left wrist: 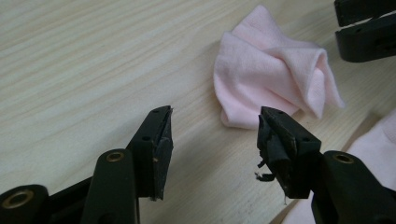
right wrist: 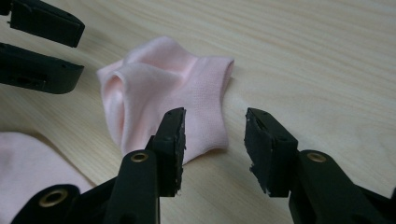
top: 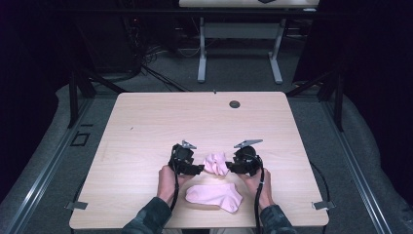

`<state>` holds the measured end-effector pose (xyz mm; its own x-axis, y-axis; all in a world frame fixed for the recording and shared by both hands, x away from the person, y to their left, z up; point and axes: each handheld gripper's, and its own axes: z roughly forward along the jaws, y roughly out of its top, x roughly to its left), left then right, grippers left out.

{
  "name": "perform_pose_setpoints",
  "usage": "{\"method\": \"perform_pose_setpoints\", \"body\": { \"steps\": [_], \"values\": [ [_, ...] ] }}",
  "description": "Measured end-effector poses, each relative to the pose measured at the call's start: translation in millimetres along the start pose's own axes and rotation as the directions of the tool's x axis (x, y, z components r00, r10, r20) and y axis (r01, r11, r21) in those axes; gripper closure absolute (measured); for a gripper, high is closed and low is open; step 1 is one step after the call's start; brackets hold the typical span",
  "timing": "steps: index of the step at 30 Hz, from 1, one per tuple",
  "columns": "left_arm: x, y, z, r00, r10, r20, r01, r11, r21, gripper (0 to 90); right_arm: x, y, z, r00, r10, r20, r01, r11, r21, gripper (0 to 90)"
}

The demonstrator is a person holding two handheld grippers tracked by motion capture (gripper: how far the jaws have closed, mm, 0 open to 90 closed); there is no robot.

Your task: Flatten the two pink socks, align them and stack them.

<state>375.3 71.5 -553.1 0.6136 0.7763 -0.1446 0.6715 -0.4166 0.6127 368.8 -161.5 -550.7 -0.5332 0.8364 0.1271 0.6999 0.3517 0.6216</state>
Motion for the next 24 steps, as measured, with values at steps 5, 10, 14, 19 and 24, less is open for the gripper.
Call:
{"method": "perform_pose_setpoints", "body": {
  "steps": [5,10,14,19,24],
  "values": [
    [-7.4,2.9,9.8,0.9992,0.034,-0.019,-0.033,0.9991,0.024,54.2,2.5,-2.9,14.6,0.9999,-0.006,0.011,0.006,1.0,0.01,63.4],
    [-13.1,3.4,15.5,0.9961,0.074,-0.048,-0.073,0.9966,0.039,61.4,5.5,-5.5,18.8,0.9994,-0.025,0.025,0.025,1.0,0.019,68.4],
    [-16.4,3.0,19.8,0.994,0.094,-0.056,-0.091,0.9946,0.05,69.3,6.2,-5.4,18.3,0.9988,-0.039,0.03,0.038,0.999,0.028,74.6],
    [-21.3,2.7,22.4,0.9884,0.125,-0.086,-0.122,0.9918,0.038,83.6,8.3,-8.1,19.7,0.9996,-0.027,0.013,0.027,1.0,-0.001,81.1],
    [-18.8,0.5,19.9,0.989,0.125,-0.079,-0.124,0.992,0.024,88.2,9.1,-9.4,18.6,0.9997,-0.024,0.009,0.024,1.0,-0.007,82.3]
  ]
}}
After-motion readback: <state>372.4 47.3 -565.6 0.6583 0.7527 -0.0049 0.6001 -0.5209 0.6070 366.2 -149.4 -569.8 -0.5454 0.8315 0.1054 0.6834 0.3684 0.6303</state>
